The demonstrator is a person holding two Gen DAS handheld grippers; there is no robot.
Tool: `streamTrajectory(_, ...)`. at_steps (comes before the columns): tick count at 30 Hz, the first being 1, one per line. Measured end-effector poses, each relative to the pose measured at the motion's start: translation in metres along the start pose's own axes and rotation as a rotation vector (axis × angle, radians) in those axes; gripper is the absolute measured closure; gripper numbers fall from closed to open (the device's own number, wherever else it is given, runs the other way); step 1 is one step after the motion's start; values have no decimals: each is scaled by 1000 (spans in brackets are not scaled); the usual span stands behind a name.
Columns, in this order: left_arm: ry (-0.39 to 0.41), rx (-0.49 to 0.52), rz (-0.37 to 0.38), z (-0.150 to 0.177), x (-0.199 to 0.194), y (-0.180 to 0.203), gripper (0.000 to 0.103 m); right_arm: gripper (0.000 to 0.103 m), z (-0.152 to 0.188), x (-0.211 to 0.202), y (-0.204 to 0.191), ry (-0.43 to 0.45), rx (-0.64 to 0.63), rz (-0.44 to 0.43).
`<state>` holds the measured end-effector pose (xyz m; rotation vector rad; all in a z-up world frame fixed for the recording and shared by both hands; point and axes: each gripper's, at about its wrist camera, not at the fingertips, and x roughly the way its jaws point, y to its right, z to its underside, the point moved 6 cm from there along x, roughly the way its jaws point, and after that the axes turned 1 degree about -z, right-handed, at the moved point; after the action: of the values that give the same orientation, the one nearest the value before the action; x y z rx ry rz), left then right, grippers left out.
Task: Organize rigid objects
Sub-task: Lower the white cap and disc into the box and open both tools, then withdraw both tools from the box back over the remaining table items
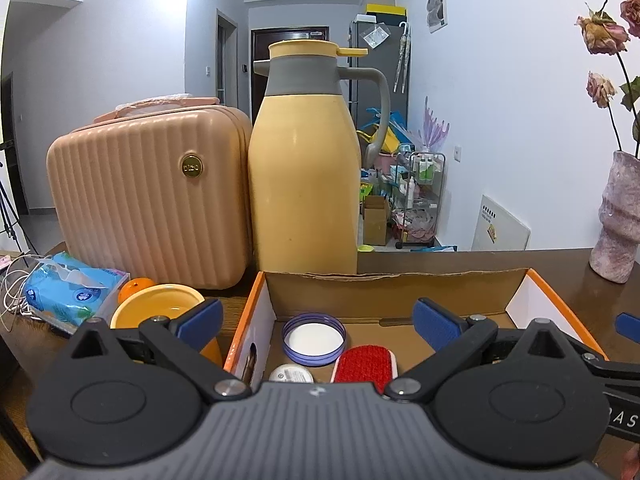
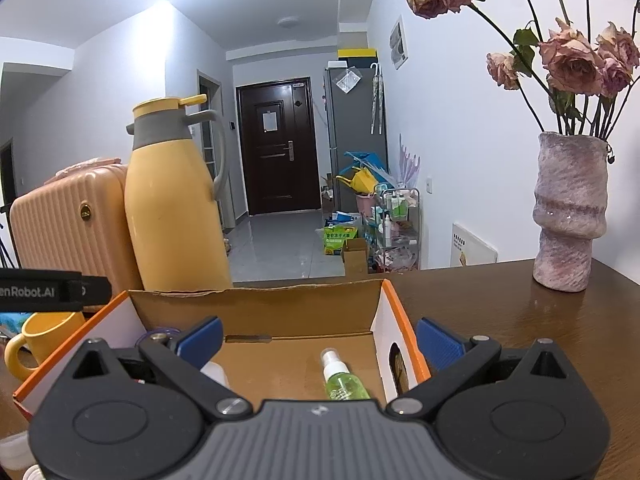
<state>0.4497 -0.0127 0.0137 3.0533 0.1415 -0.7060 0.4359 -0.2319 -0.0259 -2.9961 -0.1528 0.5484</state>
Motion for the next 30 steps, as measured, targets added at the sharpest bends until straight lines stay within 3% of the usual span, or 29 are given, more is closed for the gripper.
streamTrajectory(13,20,-25,-18,1,-19,-11,0,0,-3,-23,-1,25,-18,17)
streamTrajectory(30,40,-36,-18,20,-81,-17,0,0,0,-80,6,61,-23,26)
